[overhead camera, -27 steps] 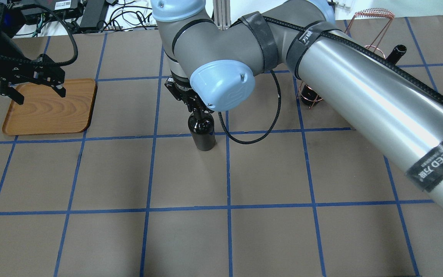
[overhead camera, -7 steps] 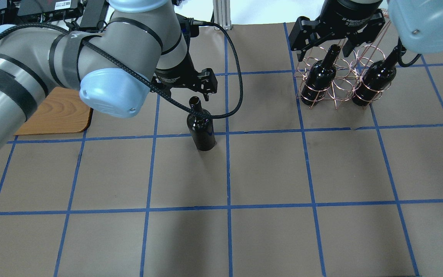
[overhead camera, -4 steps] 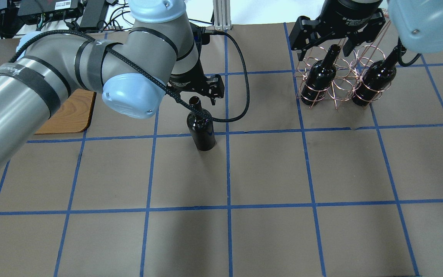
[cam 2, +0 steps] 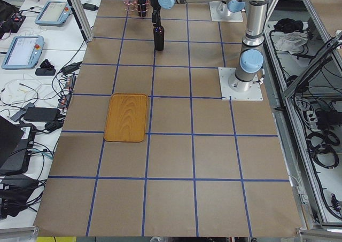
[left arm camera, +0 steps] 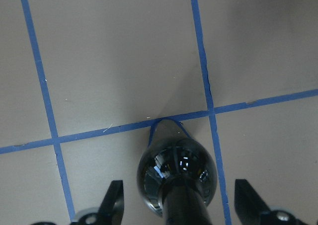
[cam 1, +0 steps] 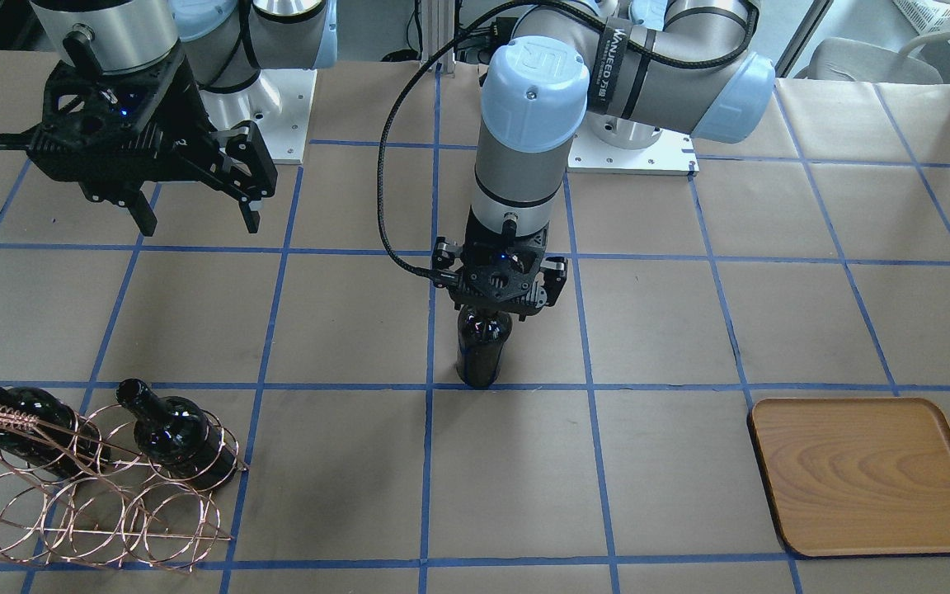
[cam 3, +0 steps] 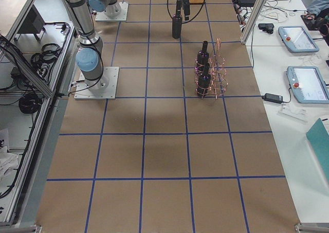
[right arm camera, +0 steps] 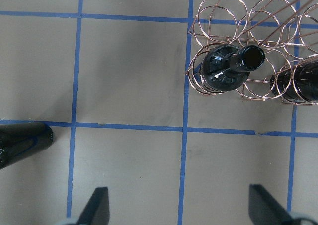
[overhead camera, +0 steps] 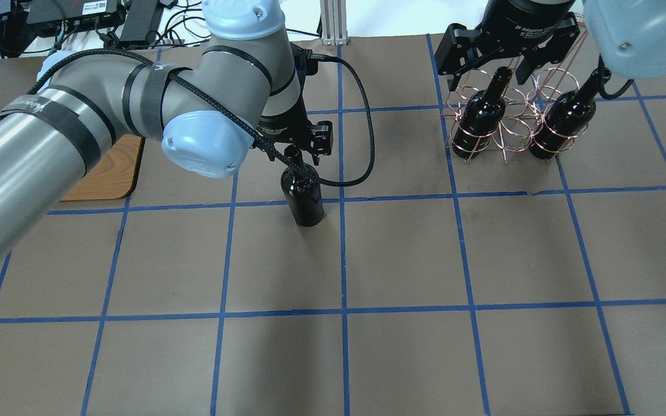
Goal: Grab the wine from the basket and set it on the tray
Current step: 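Lower the left gripper and close it on the bottle neck, then lift the bottle with the left gripper and carry it over the wooden tray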
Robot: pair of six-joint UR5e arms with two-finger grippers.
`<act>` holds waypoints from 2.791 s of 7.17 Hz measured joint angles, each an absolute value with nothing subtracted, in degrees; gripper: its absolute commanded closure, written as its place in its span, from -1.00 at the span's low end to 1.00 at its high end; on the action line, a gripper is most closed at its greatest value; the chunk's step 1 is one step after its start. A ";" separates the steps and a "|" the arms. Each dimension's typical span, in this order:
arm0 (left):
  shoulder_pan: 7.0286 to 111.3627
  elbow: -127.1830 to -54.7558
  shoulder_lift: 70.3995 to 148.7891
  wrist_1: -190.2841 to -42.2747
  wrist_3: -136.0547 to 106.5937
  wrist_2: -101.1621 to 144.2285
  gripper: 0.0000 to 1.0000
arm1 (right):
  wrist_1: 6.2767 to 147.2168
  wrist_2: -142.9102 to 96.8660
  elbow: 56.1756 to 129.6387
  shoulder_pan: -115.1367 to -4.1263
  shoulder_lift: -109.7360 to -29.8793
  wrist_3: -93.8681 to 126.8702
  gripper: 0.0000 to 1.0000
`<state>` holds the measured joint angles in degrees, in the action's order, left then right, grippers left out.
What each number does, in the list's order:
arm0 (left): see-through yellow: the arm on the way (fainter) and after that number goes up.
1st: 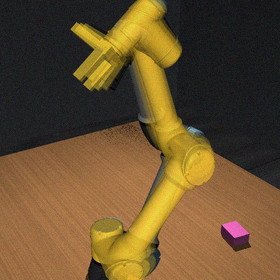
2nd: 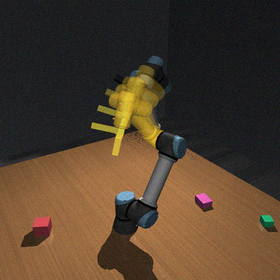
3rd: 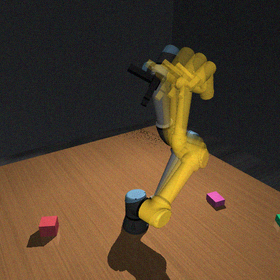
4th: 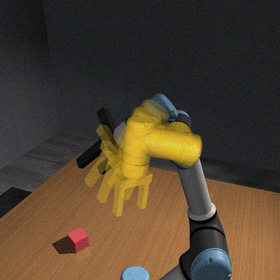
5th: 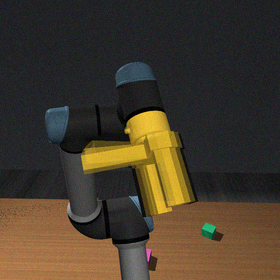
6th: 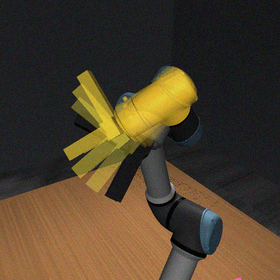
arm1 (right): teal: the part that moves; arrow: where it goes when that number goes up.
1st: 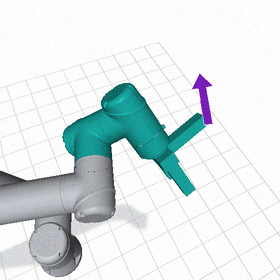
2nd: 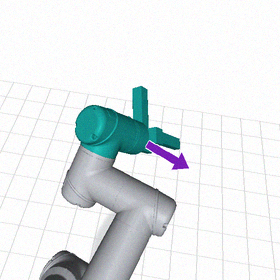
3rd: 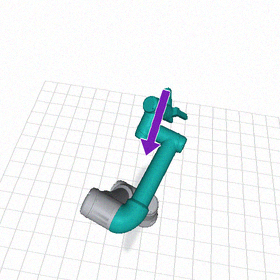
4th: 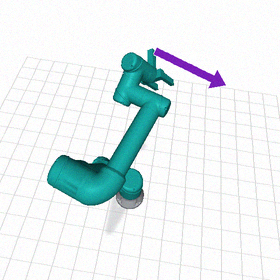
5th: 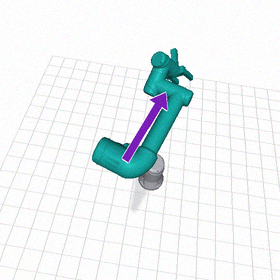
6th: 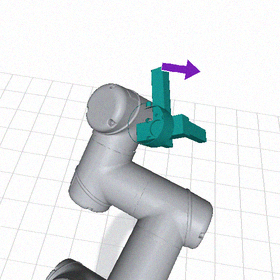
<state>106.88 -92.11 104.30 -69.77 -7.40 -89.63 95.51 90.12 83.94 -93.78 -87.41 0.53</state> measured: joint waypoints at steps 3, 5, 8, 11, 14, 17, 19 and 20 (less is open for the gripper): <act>106.61 -92.09 104.38 -70.82 -7.38 -89.71 1.00 | 95.16 90.19 83.94 -93.78 -87.60 0.55 -1.00; 106.39 -91.91 104.34 -72.09 -7.38 -89.67 1.00 | 95.04 90.26 83.94 -93.78 -87.63 0.53 -1.00; 106.35 -91.36 104.38 -72.66 -7.38 -89.65 1.00 | 95.21 90.20 83.94 -93.78 -87.63 0.53 -1.00; 104.42 -88.32 104.03 -76.12 -3.49 -90.24 1.00 | 95.23 90.18 83.93 -93.78 -87.63 0.53 -1.00; 93.41 -80.12 104.11 -84.05 3.43 -90.31 1.00 | 95.27 90.14 83.98 -93.78 -87.67 0.59 -1.00; 82.42 -78.38 104.01 -83.72 15.05 -90.67 1.00 | 95.27 90.17 83.96 -93.78 -87.66 0.61 -1.00; 76.28 -76.07 105.14 -83.27 21.55 -90.75 1.00 | 95.25 90.18 83.96 -93.78 -87.64 0.61 -1.00; 73.41 -75.30 105.85 -82.93 24.65 -90.66 1.00 | 95.21 90.18 83.97 -93.78 -87.63 0.61 -1.00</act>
